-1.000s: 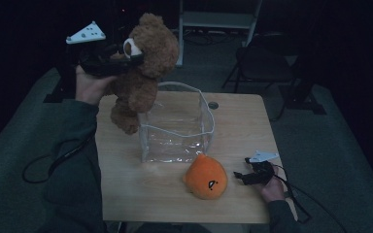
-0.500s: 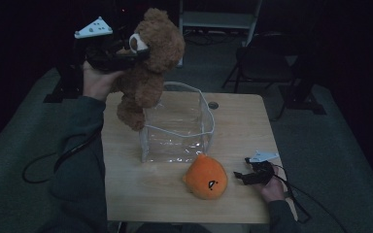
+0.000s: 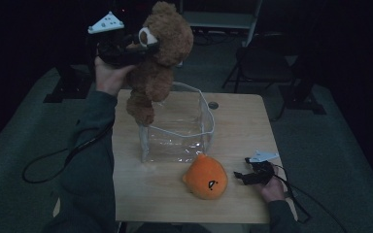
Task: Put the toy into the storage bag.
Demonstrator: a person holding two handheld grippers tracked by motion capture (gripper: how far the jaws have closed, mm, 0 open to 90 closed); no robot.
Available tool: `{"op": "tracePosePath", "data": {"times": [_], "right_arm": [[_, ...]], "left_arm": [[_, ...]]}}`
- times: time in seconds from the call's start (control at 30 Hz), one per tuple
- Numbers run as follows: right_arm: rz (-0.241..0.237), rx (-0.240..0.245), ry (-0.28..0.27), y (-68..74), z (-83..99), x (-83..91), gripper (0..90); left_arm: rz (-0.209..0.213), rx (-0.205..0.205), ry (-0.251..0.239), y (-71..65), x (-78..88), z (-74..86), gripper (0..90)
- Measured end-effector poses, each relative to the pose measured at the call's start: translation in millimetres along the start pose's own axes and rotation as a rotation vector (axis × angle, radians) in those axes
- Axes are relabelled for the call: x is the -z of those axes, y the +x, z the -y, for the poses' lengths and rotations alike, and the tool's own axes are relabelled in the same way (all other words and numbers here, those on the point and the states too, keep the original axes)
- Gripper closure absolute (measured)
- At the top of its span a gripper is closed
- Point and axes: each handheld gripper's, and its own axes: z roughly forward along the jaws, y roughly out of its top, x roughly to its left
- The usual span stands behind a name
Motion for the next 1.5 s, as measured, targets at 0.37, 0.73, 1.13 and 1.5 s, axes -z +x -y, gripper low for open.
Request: {"op": "tracePosePath", "data": {"times": [0.37,0.73,1.13,1.5], "right_arm": [[0.0,0.001,0.0,-0.1,0.0,-0.1,17.0],[0.0,0.002,0.001,-0.1,0.0,0.0,17.0],[0.001,0.002,0.001,-0.2,0.0,0.0,17.0],[0.001,0.001,0.001,-0.1,0.0,0.0,17.0]], "left_arm": [[0.052,0.006,0.005,-6.3,-24.3,6.5,42.5],[0.083,0.013,0.01,-10.8,-34.0,7.3,42.5],[0.129,0.023,0.0,-15.9,-41.1,7.3,42.5],[0.189,0.033,-0.012,-20.7,-44.8,5.9,42.5]]}}
